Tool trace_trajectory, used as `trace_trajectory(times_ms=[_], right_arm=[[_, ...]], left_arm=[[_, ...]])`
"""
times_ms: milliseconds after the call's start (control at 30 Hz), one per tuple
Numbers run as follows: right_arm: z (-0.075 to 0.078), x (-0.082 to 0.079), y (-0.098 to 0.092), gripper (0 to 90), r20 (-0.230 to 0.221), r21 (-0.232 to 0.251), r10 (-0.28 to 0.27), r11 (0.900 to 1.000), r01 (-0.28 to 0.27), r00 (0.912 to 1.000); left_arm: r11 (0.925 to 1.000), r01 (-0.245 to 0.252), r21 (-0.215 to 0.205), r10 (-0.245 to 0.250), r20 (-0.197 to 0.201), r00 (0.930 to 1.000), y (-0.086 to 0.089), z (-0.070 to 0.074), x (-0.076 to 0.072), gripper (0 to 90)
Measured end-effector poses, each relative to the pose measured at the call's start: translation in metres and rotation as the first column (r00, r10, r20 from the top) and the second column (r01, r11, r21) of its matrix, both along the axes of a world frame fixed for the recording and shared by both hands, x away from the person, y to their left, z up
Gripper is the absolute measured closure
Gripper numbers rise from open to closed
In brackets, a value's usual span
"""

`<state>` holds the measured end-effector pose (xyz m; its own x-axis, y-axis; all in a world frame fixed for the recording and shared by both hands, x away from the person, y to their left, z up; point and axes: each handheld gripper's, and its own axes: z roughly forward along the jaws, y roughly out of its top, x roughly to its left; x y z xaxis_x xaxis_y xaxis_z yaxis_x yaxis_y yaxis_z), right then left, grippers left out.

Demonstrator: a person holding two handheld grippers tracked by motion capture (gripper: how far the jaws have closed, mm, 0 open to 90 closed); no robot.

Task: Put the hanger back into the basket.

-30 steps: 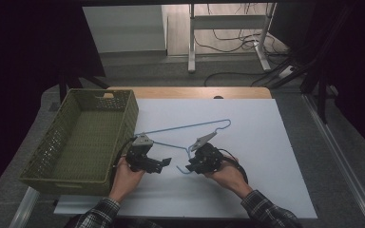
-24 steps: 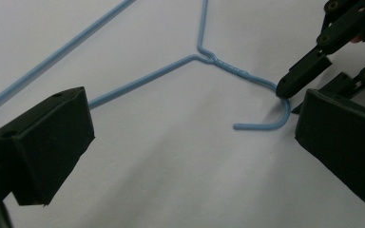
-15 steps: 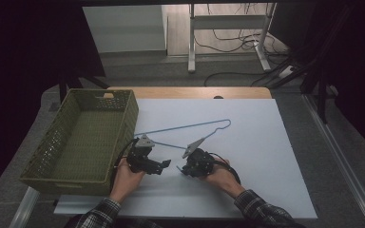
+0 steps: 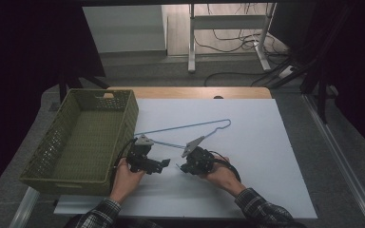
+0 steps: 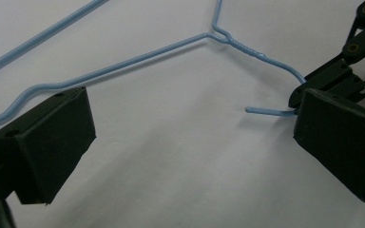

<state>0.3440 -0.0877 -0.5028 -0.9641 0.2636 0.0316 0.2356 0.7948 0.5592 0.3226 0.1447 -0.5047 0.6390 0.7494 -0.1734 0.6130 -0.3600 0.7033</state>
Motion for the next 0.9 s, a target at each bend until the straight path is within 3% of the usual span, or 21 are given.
trace_trajectory(times_ms=[167, 300, 333, 367, 467, 533, 600, 700, 767, 833, 900], right_arm=[[0.005, 0.000, 0.000, 86.3, 0.003, 0.010, -0.002, 1.000, 0.002, 1.0000], [0.011, -0.001, -0.001, 86.3, 0.008, 0.022, 0.001, 1.000, -0.001, 1.0000], [0.013, -0.001, -0.002, 86.3, 0.010, 0.026, 0.003, 1.000, -0.004, 0.9999], [0.013, -0.001, -0.002, 86.3, 0.010, 0.026, 0.003, 1.000, -0.004, 0.9999], [0.017, 0.000, -0.003, 86.3, 0.017, 0.032, 0.006, 0.999, -0.006, 0.9998], [0.019, 0.000, -0.003, 86.3, 0.018, 0.037, 0.006, 0.999, -0.007, 0.9998], [0.020, -0.001, -0.003, 86.3, 0.023, 0.035, 0.008, 0.999, -0.009, 0.9997], [0.021, -0.001, -0.003, 86.3, 0.026, 0.037, 0.010, 0.999, -0.010, 0.9996], [0.023, 0.000, -0.003, 86.3, 0.027, 0.037, 0.010, 0.999, -0.011, 0.9996], [0.025, 0.000, -0.003, 86.3, 0.027, 0.041, 0.009, 0.999, -0.010, 0.9996], [0.026, 0.000, -0.002, 86.3, 0.031, 0.040, 0.011, 0.999, -0.012, 0.9995]], left_arm=[[0.9994, -0.020, -0.027, 0.020, -0.027, 0.9994, 0.002, 0.002, 0.000, 0.7], [0.9982, -0.057, 0.018, 0.058, -0.031, 0.9979, 0.002, 0.003, -0.001, 10.3], [0.9982, -0.058, 0.015, 0.059, -0.031, 0.9978, 0.002, 0.004, -0.003, 29.2], [0.9986, -0.052, 0.008, 0.053, -0.026, 0.9983, 0.003, 0.004, -0.004, 29.2], [0.9998, -0.001, -0.021, 0.001, -0.017, 0.9999, 0.001, 0.003, -0.008, 62.5], [0.9993, 0.037, 0.003, -0.036, -0.050, 0.9981, -0.003, -0.001, -0.009, 77.9], [0.9979, 0.064, -0.015, -0.065, -0.074, 0.9952, -0.008, -0.006, -0.010, 87.3], [0.9957, 0.092, -0.013, -0.092, -0.081, 0.9924, -0.018, -0.010, -0.013, 89.5], [0.9936, 0.112, 0.017, -0.110, -0.067, 0.9917, -0.026, -0.012, -0.016, 89.5], [0.9915, 0.130, 0.011, -0.128, -0.079, 0.9886, -0.035, -0.015, -0.019, 89.5], [0.9897, 0.139, 0.034, -0.136, -0.071, 0.9881, -0.043, -0.018, -0.022, 89.5]])
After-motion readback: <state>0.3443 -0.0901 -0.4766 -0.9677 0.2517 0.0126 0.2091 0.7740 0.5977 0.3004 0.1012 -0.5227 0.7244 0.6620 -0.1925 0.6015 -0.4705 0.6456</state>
